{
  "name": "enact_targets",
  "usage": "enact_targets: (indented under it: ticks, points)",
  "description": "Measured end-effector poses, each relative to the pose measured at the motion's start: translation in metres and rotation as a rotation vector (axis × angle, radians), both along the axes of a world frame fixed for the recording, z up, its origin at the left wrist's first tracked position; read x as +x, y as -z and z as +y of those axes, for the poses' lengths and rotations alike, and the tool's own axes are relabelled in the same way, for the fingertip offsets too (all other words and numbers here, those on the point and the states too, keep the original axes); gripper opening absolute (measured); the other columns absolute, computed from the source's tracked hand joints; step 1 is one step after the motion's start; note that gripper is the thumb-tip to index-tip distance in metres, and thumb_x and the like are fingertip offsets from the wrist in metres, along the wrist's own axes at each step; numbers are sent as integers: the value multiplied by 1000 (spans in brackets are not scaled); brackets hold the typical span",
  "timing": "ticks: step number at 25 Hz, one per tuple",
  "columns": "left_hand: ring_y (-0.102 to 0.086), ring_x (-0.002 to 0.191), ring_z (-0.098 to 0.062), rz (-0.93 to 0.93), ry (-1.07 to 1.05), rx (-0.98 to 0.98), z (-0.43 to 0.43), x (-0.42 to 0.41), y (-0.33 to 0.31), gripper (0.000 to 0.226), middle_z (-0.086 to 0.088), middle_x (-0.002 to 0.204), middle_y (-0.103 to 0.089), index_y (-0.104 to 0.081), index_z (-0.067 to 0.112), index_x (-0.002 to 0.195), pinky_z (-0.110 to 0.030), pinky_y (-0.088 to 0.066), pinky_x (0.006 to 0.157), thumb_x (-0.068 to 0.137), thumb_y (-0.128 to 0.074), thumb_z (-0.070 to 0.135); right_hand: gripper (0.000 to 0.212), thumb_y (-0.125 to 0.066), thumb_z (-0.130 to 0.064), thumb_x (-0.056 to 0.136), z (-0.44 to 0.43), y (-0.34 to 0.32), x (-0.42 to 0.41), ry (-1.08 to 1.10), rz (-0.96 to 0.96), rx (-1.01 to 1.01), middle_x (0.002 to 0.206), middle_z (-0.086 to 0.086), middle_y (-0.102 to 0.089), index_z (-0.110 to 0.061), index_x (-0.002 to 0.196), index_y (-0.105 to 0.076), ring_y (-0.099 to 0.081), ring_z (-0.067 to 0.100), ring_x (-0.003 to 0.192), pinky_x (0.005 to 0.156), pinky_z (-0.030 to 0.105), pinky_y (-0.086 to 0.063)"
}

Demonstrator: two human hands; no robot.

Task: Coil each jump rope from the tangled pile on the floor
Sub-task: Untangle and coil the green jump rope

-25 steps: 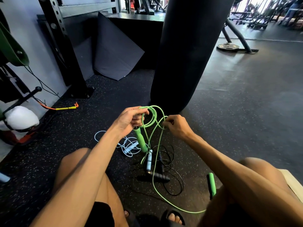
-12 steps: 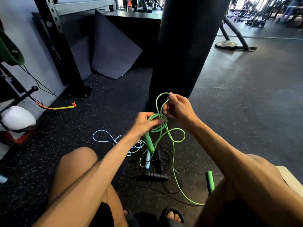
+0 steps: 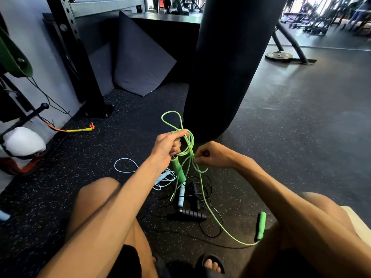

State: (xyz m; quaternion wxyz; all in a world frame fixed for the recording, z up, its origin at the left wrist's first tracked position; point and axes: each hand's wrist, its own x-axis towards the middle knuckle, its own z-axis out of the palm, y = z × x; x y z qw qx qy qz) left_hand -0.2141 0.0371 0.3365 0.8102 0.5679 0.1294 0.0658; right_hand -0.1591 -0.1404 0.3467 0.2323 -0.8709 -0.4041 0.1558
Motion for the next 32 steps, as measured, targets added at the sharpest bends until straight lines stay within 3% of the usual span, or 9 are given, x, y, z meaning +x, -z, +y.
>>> enact_targets:
  ticks: [3, 6, 9, 11, 15, 20, 22, 28, 32]
  points:
    - [-17, 38, -6, -5, -41, 30, 5, 1, 4, 18, 10, 43, -22, -72, 4, 86, -19, -16, 39, 88, -70, 21, 7, -67, -21, 92, 0, -3, -3, -61, 58, 52, 73, -9, -63, -18, 86, -66, -57, 1, 62, 60, 16, -47]
    - [-20, 42, -7, -28, 2, 205, 1, -3, 5, 29, 9, 45, -27, -75, 4, 91, -21, -17, 43, 86, -73, 32, 15, -53, -20, 101, 7, -14, -8, 178, 128, 370, 69, 2, -65, -12, 89, -55, -58, 13, 55, 50, 26, -47]
    - [-32, 44, -5, -39, 89, 370, -13, -9, 4, 26, 12, 46, -45, -74, 9, 86, -24, -24, 47, 80, -77, 35, 17, -43, -19, 105, 10, -35, -7, 357, 267, 739, 66, 11, -62, -5, 97, -47, -50, 15, 45, 41, 23, -37]
    - [-40, 45, -1, -67, 133, 415, -22, -11, 3, 21, 15, 50, -54, -73, 10, 85, -18, -31, 47, 79, -79, 29, 16, -41, -19, 106, 9, -39, -5, 390, 275, 829, 66, 13, -62, -7, 97, -44, -49, 14, 42, 40, 22, -36]
    - [-40, 40, 3, -80, 59, 400, -31, -12, -1, 12, 16, 43, -49, -70, 5, 85, -14, -32, 44, 84, -75, 16, 23, -46, -26, 104, 4, -36, -4, 381, 346, 790, 69, 12, -64, -3, 102, -47, -56, 17, 48, 43, 25, -41]
    - [-15, 36, -5, -25, 25, -19, -4, -2, -8, 16, 11, 40, -20, -69, 2, 87, -21, -11, 41, 92, -63, 17, 15, -67, -21, 92, -6, -10, -2, 145, 69, 114, 72, -1, -65, -7, 97, -66, -58, 6, 55, 51, 19, -45]
    - [-14, 35, -6, -7, 55, -89, -1, -2, -8, 16, 10, 40, -16, -68, 3, 85, -23, -9, 43, 93, -60, 16, 13, -71, -20, 88, 4, 9, -5, 135, -57, 45, 77, -4, -63, -9, 95, -69, -56, 7, 63, 64, 24, -44]
    - [-14, 49, -12, -92, 8, 168, 2, -3, -9, 44, 5, 51, -19, -77, 10, 95, -25, -14, 49, 81, -69, 51, 16, -59, -23, 97, 13, 7, -5, 209, -191, 328, 68, -1, -62, -9, 87, -59, -56, 15, 57, 54, 32, -45]
    - [-23, 47, -9, -127, 50, 299, -5, -11, -10, 55, 6, 50, -27, -76, 7, 98, -22, -19, 48, 77, -66, 58, 26, -44, -30, 103, 17, -24, -4, 379, -5, 651, 67, 13, -59, -8, 89, -48, -52, 23, 54, 51, 38, -43]
